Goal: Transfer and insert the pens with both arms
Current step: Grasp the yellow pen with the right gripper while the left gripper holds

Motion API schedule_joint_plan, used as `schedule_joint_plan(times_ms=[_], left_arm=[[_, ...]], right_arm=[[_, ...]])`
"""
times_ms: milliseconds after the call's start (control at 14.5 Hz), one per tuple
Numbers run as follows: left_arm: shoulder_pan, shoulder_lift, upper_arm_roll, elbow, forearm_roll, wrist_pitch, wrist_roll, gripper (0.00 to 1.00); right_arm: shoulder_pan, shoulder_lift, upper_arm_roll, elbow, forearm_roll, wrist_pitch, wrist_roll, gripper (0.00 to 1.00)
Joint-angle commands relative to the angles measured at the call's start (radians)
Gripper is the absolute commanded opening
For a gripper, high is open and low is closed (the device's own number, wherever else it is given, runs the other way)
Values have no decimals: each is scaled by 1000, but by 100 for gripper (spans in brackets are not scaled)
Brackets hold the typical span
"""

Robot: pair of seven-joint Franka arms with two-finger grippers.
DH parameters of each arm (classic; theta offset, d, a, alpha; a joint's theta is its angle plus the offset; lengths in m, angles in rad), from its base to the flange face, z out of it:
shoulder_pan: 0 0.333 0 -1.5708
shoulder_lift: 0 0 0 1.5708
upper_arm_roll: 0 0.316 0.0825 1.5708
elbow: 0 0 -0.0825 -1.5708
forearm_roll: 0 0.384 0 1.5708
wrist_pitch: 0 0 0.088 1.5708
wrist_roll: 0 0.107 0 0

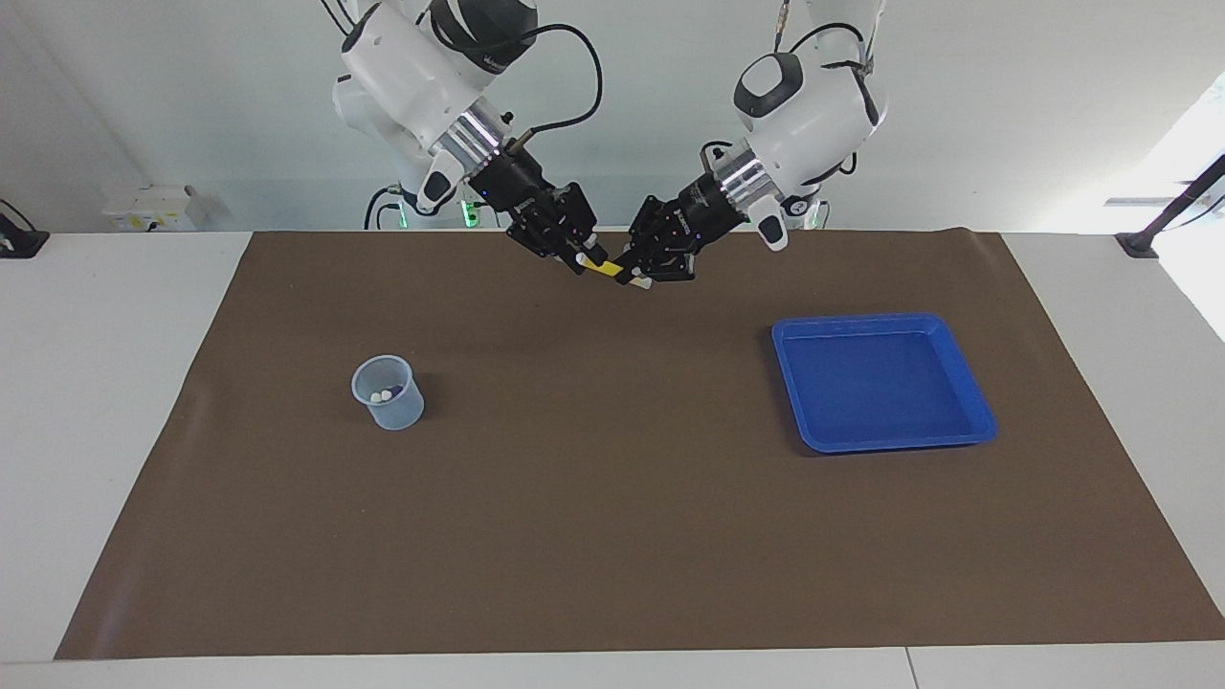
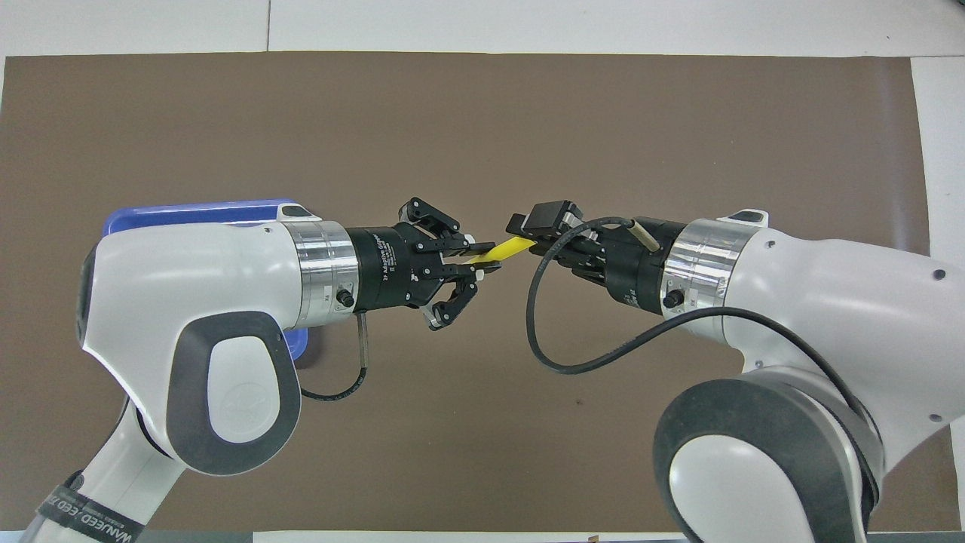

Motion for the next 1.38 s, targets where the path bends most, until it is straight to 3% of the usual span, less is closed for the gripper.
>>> schedule_joint_plan(times_ms=[0,413,482,551,620,1033,1102,1309], left_arm=[[-15,-35,10,-37,-22,27,-12,0],[-15,-35,8,-37,-22,27,-12,0],[-15,-35,8,-37,-22,27,-12,0],[-15,-35,10,-37,-22,27,-12,0],[-15,-35,10,-37,-22,27,-14,0],[-19,-35,10,-37,-20,28,-12,0],[-21,-35,10,-34,-20,28,-15,99],[-15,-35,11,-35,-19,25,-14,100]], right_arm=[[10,6,4,2,20,18,13,35],[10,5,4,1,20,14,13,33],[9,6,4,1,20,14,13,22],[6,6,4,2,20,12,13,4],[6,8,4,2,20,12,13,0],[-1,6,4,2,20,2,7,0],[-1,6,4,2,18,-1,1,0],[-2,3,-1,2,4,-40,-56,0]])
